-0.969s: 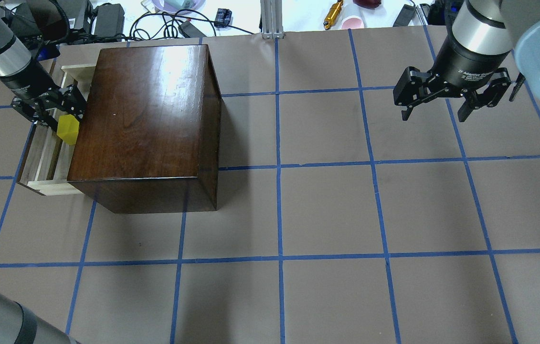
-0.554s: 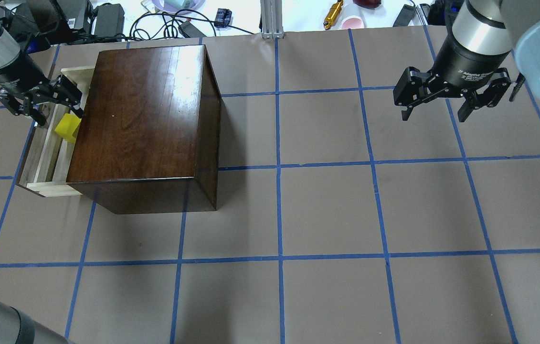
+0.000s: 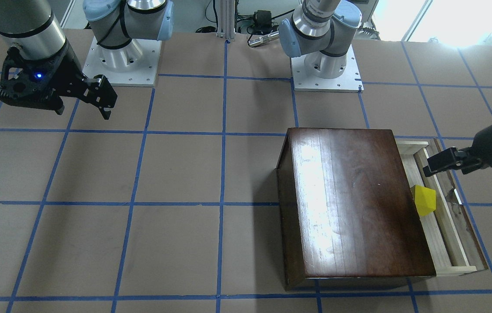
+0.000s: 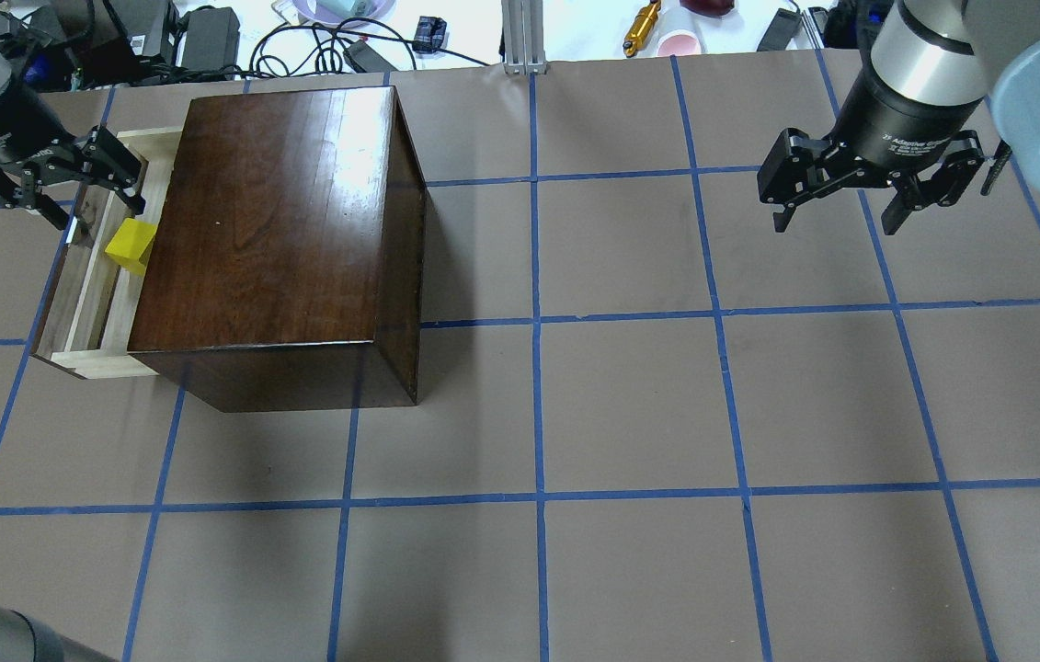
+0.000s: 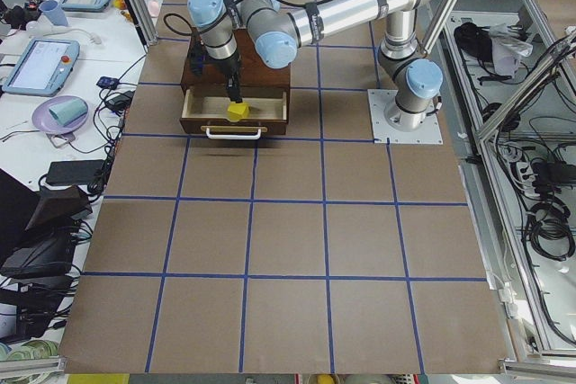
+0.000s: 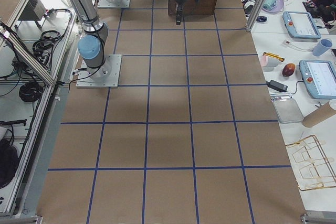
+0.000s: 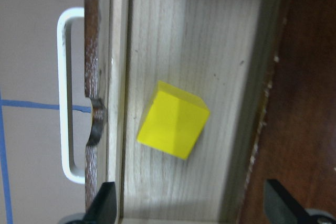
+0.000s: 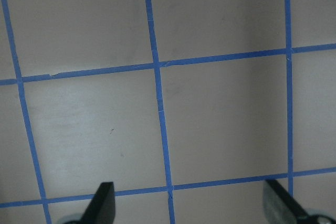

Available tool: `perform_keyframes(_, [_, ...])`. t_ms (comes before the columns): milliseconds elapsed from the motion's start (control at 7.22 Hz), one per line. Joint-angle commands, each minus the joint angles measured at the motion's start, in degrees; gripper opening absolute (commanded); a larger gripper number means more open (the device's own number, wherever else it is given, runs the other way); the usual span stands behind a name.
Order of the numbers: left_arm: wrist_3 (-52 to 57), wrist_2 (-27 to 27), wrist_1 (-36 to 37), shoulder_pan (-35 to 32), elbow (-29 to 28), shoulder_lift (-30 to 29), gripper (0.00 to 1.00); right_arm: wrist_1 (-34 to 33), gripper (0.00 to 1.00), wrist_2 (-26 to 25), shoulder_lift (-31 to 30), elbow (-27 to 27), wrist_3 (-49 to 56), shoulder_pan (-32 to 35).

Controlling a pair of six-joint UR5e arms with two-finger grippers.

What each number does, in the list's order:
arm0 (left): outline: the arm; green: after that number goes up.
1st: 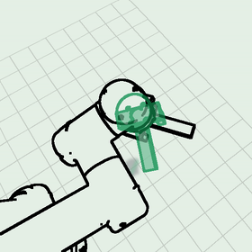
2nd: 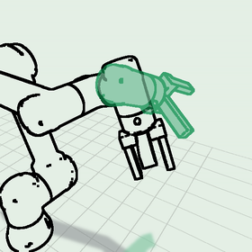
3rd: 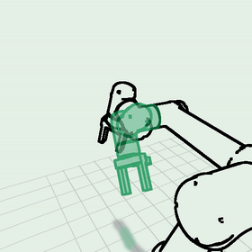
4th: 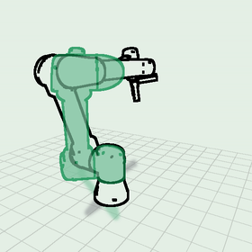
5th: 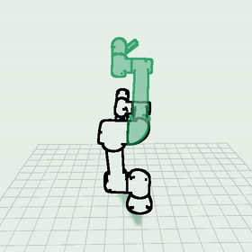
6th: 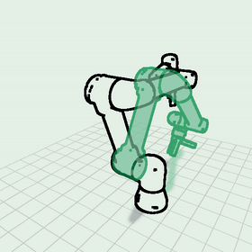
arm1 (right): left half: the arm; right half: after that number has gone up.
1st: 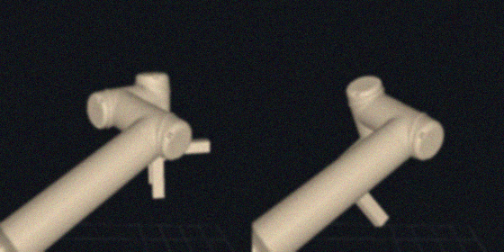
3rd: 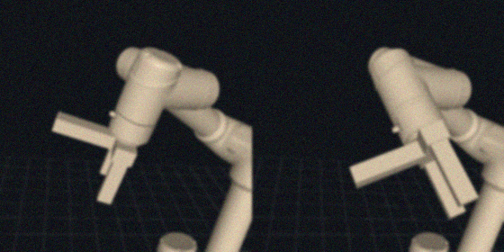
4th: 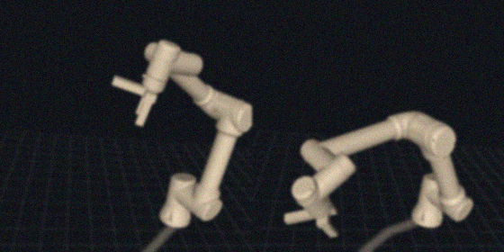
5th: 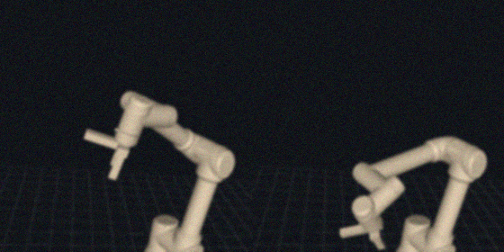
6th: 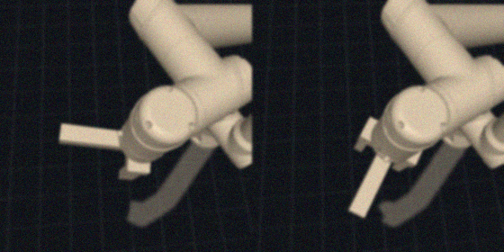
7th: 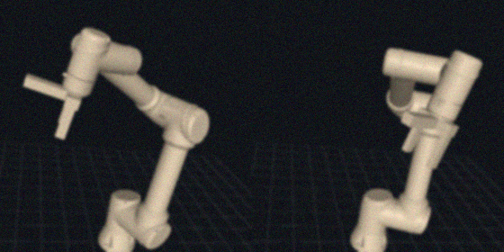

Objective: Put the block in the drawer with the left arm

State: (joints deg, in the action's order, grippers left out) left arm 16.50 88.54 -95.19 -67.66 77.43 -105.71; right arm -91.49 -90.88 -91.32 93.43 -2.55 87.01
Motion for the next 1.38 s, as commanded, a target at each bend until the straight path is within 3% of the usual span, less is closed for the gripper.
perform_keyframes(0, [-0.42, 0.40, -5.87, -0.63, -1.85, 4.88, 1.00, 0.00, 1.00, 0.00, 0.00, 0.00, 0.00, 0.00])
perform_keyframes(692, [-1.12, 0.14, -9.05, -1.59, 0.52, 12.89, 1.00, 0.00, 1.00, 0.00, 0.00, 0.00, 0.00, 0.00])
perform_keyframes(1246, [-14.99, 0.49, -6.60, -12.29, 0.87, 10.97, 1.00, 0.00, 1.00, 0.00, 0.00, 0.09, 0.00, 0.00])
